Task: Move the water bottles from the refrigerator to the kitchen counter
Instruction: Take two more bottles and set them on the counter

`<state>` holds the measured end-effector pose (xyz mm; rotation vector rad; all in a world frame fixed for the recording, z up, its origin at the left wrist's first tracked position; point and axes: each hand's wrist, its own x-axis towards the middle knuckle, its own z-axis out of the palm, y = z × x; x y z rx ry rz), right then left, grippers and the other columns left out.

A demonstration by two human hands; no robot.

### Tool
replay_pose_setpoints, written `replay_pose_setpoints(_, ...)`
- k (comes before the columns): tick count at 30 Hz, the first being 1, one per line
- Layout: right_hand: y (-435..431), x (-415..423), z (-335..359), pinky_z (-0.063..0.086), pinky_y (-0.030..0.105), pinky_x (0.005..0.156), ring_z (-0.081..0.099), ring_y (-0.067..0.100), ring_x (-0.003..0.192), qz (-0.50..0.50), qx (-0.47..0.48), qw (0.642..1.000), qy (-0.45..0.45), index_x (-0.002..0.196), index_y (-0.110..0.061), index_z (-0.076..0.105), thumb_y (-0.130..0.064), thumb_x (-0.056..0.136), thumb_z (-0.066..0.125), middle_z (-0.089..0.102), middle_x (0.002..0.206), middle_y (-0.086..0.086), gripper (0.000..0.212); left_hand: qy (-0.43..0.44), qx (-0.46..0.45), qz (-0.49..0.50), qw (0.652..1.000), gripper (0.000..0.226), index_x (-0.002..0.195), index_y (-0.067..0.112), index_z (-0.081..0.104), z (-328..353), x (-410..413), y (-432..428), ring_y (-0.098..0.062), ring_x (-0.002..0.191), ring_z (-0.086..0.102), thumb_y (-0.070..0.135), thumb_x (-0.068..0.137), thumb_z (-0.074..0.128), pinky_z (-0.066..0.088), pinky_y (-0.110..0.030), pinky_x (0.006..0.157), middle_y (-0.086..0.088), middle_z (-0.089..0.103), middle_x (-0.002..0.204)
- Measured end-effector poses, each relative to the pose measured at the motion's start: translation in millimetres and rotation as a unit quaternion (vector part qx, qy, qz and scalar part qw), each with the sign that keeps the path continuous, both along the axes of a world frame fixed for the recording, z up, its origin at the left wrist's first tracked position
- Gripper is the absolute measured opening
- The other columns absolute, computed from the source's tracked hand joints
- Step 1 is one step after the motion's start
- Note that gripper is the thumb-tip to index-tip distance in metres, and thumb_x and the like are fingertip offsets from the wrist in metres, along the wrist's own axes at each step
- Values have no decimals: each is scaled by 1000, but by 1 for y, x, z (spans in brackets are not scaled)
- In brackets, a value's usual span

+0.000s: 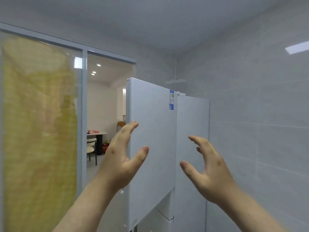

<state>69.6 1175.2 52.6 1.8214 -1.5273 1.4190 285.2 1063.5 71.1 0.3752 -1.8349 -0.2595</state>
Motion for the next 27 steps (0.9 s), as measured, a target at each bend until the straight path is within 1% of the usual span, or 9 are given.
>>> replay_pose_setpoints(4,-64,60,-5,31,14,97,35,-17,119,63,21,998,7,132,-53,29,-64,77,50,30,129,-45,60,12,2,73,997,53,127,68,34,-5,79,-42,25,126,30,61,78,52,28,-7,95,58,32,129)
replay_pose_setpoints(8,-118,116,-12,32,20,100,37,-6,120,105,35,994,15,130,-55,27,-64,77,48,29,129,-42,58,14,15,119,993,54,127,67,34,-17,141,-77,25,127,29,60,77,52,28,-7,96,50,33,132)
replay_pose_setpoints(11,-157,150,-17,29,16,102,35,-10,124,136,48,989,17,130,-57,24,-61,79,51,33,131,-37,57,7,24,152,988,57,131,59,35,-23,177,-100,28,127,24,62,76,51,25,-7,97,44,29,137)
replay_pose_setpoints(14,-197,177,-23,25,5,97,29,-20,124,159,53,986,12,133,-57,24,-59,80,53,29,131,-45,60,-1,34,185,982,58,132,56,34,-27,208,-125,33,123,22,61,77,51,26,-7,95,44,27,136)
replay_pose_setpoints(17,-241,194,-31,24,10,98,26,-26,122,183,60,981,-2,131,-64,24,-61,79,53,24,130,-54,60,0,40,213,976,53,127,59,34,-31,231,-153,35,119,21,60,77,51,25,-10,97,44,28,134)
replay_pose_setpoints(19,-271,203,-36,25,14,97,24,-28,120,187,65,980,-1,129,-70,19,-62,79,53,17,127,-60,61,1,40,230,972,52,126,60,34,-34,239,-173,33,121,22,62,76,49,24,-10,98,43,28,134)
replay_pose_setpoints(22,-319,215,-40,27,15,92,24,-30,116,198,60,978,-17,125,-76,15,-64,77,51,14,124,-63,61,-2,51,249,967,53,126,63,32,-39,248,-208,34,120,22,63,76,49,26,-6,94,46,28,133)
replay_pose_setpoints(24,-352,218,-43,30,18,94,31,-24,115,210,62,975,-40,125,-74,17,-67,76,49,15,123,-62,60,0,56,252,966,53,126,63,33,-42,247,-236,37,118,22,63,75,51,28,-9,93,48,28,131)
replay_pose_setpoints(27,-406,214,-51,36,30,98,38,-4,123,225,51,969,-89,129,-66,24,-68,74,50,22,128,-56,60,-7,80,266,961,53,124,68,32,-49,239,-281,38,116,21,63,76,52,29,-21,97,61,27,125)
